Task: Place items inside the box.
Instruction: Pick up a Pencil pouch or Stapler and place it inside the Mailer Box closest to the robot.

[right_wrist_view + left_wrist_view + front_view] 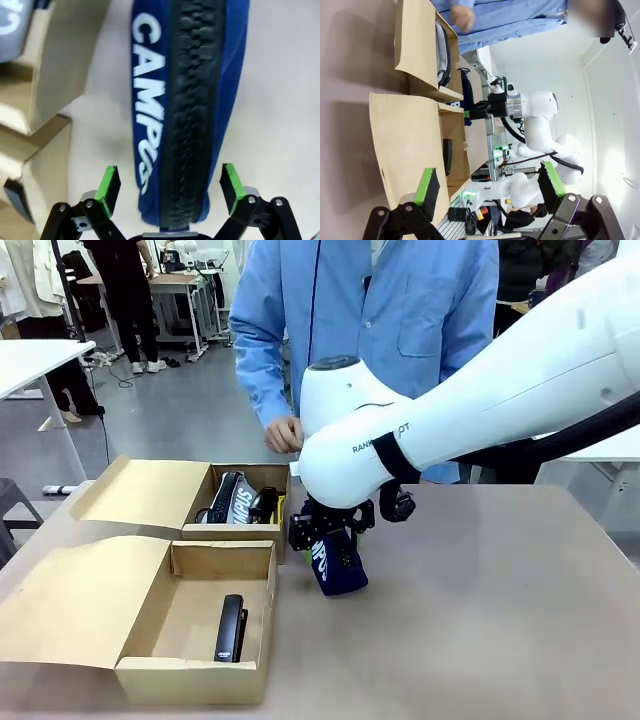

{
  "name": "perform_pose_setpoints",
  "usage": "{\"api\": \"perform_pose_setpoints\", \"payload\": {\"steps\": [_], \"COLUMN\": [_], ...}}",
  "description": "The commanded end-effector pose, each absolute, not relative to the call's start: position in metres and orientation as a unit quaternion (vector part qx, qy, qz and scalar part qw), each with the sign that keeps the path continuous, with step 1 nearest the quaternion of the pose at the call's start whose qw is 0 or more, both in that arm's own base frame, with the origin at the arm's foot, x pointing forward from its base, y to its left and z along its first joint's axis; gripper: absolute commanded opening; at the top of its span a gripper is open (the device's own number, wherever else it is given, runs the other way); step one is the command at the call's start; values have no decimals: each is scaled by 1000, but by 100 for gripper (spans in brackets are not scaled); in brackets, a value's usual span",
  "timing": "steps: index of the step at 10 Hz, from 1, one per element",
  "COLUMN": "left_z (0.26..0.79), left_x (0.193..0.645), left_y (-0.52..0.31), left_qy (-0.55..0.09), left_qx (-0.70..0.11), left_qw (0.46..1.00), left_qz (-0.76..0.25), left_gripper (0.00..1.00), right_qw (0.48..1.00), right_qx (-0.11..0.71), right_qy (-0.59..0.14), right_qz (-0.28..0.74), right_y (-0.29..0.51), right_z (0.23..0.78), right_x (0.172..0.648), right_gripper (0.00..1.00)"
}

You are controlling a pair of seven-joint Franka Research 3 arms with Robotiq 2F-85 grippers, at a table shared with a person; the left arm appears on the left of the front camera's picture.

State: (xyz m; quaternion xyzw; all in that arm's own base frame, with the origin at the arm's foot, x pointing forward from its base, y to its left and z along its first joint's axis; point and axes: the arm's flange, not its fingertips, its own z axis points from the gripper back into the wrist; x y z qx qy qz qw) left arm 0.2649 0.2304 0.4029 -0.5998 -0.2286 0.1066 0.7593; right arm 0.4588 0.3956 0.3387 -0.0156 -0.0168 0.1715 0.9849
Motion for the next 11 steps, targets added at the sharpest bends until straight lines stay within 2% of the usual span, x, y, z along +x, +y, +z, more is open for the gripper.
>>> {"api": "perform_pose_setpoints", "payload": {"steps": [1,4,5,6,7,8,9,11], "left_z": [403,403,403,403,403,403,403,403], "left_x": [263,263,263,263,263,263,263,263], "left_y": [230,230,230,230,230,230,230,230], "left_qy": [-234,-234,-234,-234,-234,-234,-234,-234], "left_qx": [-603,-603,-603,-603,-603,-603,-603,-603], "left_qw": [756,756,756,756,756,756,756,756], "left_qz": [99,99,99,99,99,99,99,99], "left_gripper": [100,100,100,100,100,100,100,100], "right_qw": [988,988,987,987,987,987,987,988], "right_qx": [-31,-26,-28,-26,-24,-22,-20,-18], "right_qy": [-23,-22,-26,-26,-29,-27,-25,-26], "right_qz": [147,153,156,158,156,156,155,153], "right_y": [397,395,397,397,395,392,390,387], "right_z": [338,331,331,331,332,333,334,338], "right_x": [464,467,466,466,465,465,464,461], "right_gripper": [100,100,40,40,0,35,0,0]}}
